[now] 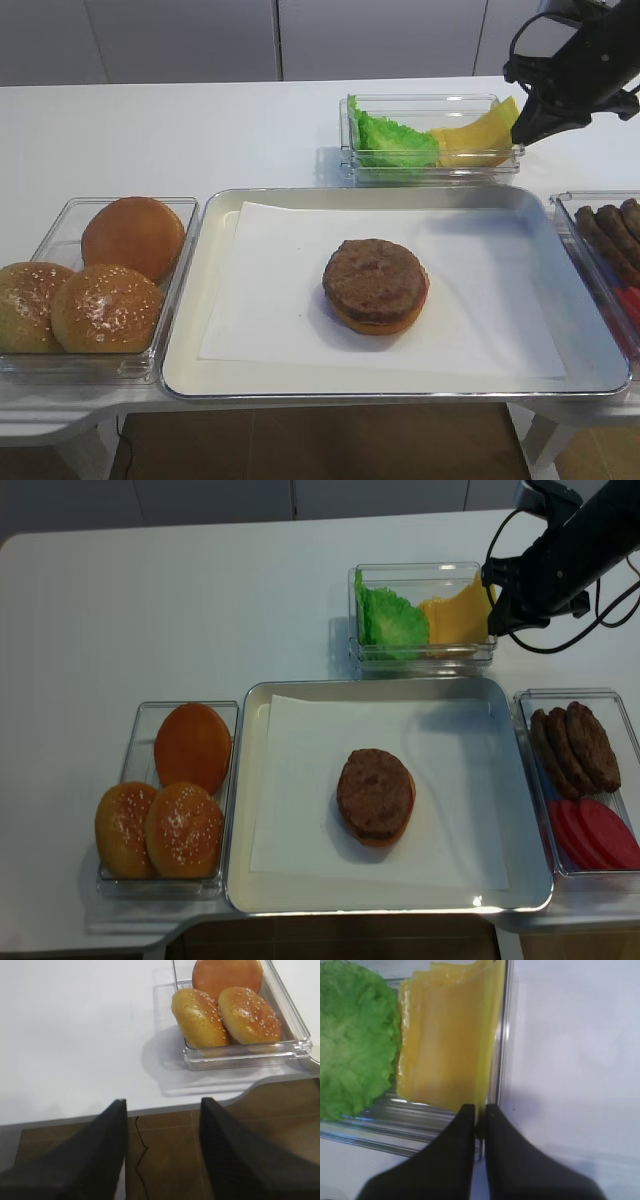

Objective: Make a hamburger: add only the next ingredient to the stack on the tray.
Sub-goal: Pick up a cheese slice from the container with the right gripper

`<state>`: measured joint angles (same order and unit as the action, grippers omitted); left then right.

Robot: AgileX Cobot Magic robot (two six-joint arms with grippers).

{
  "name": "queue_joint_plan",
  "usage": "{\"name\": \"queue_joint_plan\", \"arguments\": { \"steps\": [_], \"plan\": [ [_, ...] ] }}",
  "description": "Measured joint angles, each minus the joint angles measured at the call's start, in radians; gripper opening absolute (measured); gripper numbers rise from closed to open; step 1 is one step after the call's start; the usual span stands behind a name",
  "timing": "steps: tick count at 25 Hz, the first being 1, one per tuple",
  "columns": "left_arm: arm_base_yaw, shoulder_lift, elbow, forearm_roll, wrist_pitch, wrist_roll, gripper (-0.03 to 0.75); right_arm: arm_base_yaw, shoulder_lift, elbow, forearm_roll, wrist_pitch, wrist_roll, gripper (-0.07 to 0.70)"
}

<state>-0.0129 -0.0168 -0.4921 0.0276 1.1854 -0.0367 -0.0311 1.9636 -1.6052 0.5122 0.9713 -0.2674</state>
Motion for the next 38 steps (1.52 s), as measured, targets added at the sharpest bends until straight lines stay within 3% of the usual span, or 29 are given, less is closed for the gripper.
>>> {"name": "queue_joint_plan", "arguments": {
  "steps": [12, 34, 38],
  "plan": [
    [0.000, 0.000, 0.000, 0.000, 0.000, 0.000, 0.349, 0.000, 0.000, 0.000, -0.002, -0.003, 0.000, 0.137],
    [0.000, 0.000, 0.000, 0.000, 0.000, 0.000, 0.349, 0.000, 0.000, 0.000, 0.010, -0.035, 0.000, 0.142],
    [0.000, 0.000, 0.000, 0.000, 0.000, 0.000, 0.349, 0.000, 0.000, 0.000, 0.010, -0.035, 0.002, 0.093]
  ]
}}
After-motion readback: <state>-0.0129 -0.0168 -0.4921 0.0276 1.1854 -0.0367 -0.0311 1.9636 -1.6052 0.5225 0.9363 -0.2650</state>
